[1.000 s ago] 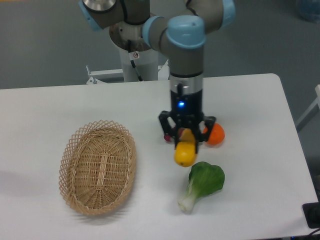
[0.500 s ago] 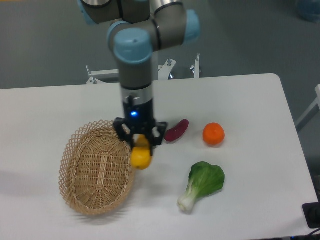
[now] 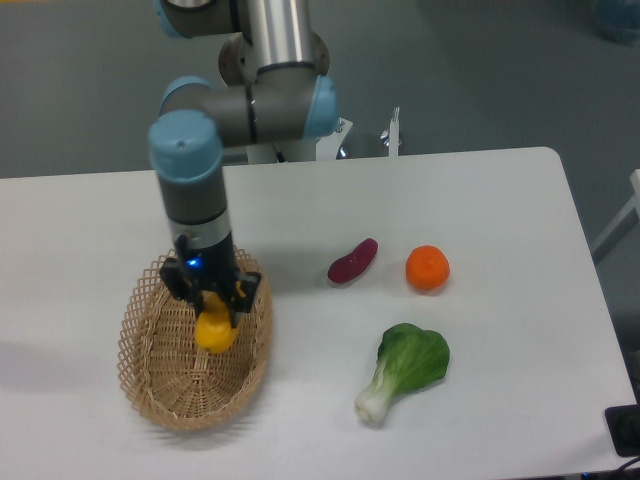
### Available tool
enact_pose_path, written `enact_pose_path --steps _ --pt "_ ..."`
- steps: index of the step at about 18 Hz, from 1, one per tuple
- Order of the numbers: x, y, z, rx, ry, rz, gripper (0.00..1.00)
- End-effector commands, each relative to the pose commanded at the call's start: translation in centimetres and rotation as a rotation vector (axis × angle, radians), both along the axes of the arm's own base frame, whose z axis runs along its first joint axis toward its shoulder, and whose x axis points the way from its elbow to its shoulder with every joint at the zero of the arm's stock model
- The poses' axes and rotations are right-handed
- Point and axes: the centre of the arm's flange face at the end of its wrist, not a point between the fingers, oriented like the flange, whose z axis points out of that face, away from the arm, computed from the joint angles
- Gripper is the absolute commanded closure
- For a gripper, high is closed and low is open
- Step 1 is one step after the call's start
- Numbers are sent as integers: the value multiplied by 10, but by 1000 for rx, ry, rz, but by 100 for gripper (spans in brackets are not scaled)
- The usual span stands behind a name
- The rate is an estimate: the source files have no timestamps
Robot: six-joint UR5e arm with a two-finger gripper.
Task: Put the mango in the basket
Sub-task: 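Carry the mango over the wicker basket and lower it, then lower the mango into the basket bottom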
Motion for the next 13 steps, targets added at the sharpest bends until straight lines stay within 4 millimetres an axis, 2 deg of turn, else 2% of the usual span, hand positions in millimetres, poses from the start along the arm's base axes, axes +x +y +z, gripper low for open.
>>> enact_pose_path --steps 5,8,13 --pt "13 10 -21 -27 -10 -32 54" --pt "14 11 -36 -53 -21 -36 54" --pt "21 14 -49 -72 -30 -48 50"
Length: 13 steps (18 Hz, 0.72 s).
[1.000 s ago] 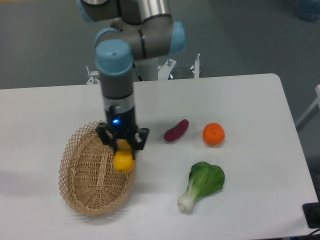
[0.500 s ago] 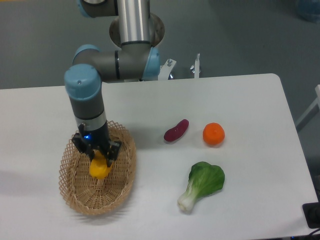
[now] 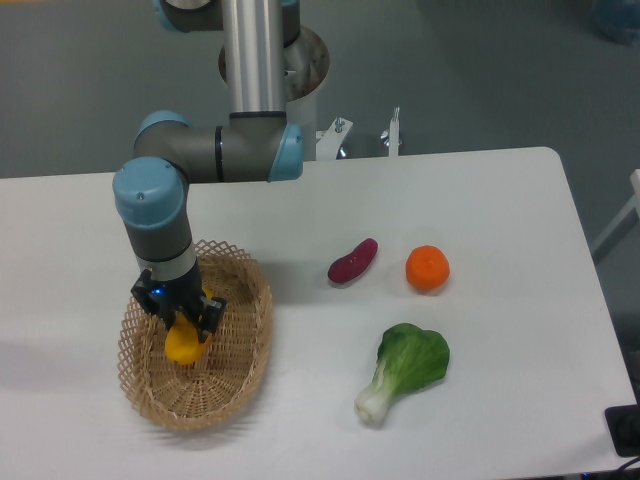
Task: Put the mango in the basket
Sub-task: 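Lower the mango into the basket bottom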
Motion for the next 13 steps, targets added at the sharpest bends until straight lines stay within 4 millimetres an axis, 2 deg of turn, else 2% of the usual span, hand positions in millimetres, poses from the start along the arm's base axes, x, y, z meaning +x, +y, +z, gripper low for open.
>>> enact_pose_path --steps 2,4,5,6,7,8,11,13 --pt "2 2 -1 0 0 -5 50" --pt "2 2 -1 -3 6 -8 45" --pt "1 1 0 -5 14 -8 38" --pt "-1 2 1 -6 28 -6 25" --pt "-3 3 4 -9 44 -4 8" --pt "-5 3 5 -13 62 0 0" --pt "-8 2 9 -20 92 7 0" --pt "-9 3 21 -1 105 9 0"
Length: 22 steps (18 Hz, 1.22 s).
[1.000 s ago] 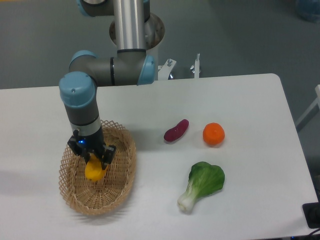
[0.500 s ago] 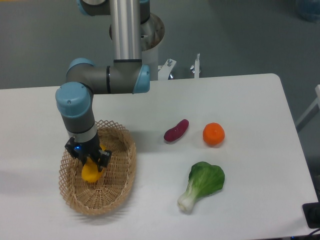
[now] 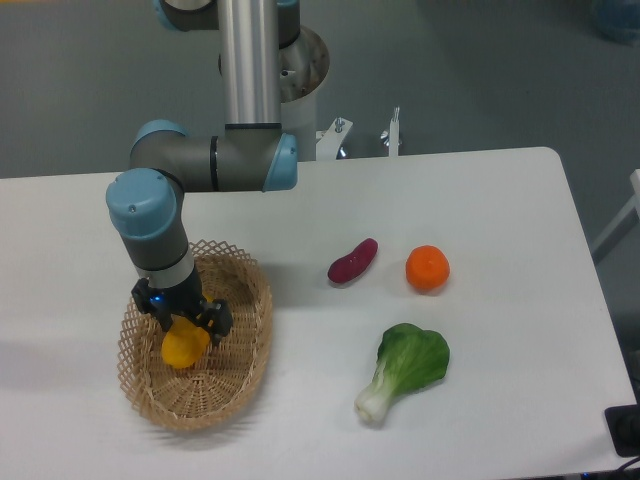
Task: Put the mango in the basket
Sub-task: 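Lower the mango into the basket bottom, then open the gripper to release the mango and raise away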
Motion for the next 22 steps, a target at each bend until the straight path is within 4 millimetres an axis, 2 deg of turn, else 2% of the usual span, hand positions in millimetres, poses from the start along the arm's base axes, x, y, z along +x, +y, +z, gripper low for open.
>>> enact_pose_path --steps 4,8,10,12,14,17,19,22 --pt "-11 2 34 52 30 12 0" --pt "-59 -10 76 117 65 84 0" --pt "-83 -16 91 130 92 82 0" --pt "-112 -30 118 151 129 81 0" --pt "-128 -39 125 142 155 46 0" --pt "-149 -52 125 92 176 -38 0" --pt "-160 -68 137 75 169 -22 0" --pt "-183 -84 144 68 121 -34 0"
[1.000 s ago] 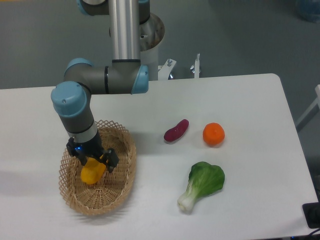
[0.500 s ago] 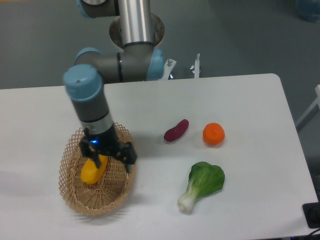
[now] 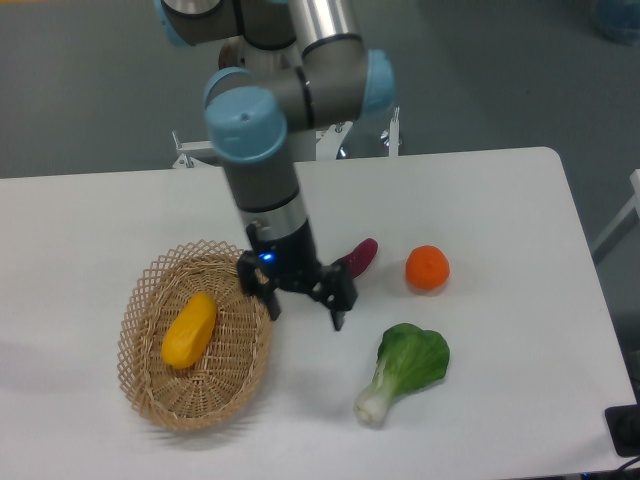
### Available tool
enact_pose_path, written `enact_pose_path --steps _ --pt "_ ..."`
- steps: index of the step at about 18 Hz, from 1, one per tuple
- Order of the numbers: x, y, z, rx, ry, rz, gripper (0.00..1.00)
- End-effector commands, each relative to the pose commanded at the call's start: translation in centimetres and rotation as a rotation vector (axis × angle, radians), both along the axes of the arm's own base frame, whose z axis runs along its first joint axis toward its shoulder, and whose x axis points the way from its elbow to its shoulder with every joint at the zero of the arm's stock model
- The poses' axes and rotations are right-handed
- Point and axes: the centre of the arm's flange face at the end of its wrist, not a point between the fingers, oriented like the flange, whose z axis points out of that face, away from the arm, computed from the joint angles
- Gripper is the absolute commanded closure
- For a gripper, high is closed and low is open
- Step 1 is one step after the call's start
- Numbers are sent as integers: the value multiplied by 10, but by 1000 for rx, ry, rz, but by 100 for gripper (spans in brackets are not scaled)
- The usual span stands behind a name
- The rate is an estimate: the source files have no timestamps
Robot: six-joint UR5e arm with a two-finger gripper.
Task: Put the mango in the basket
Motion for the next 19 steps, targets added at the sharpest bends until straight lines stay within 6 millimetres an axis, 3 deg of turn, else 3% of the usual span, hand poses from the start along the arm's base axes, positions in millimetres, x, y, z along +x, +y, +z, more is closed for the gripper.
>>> enact_pose_path --steps 4,9,19 --pt "-26 -19 7 -16 -88 -48 0" --pt "-31 -29 13 -51 -97 -83 0" --pt "-32 -30 13 -54 -105 -83 0"
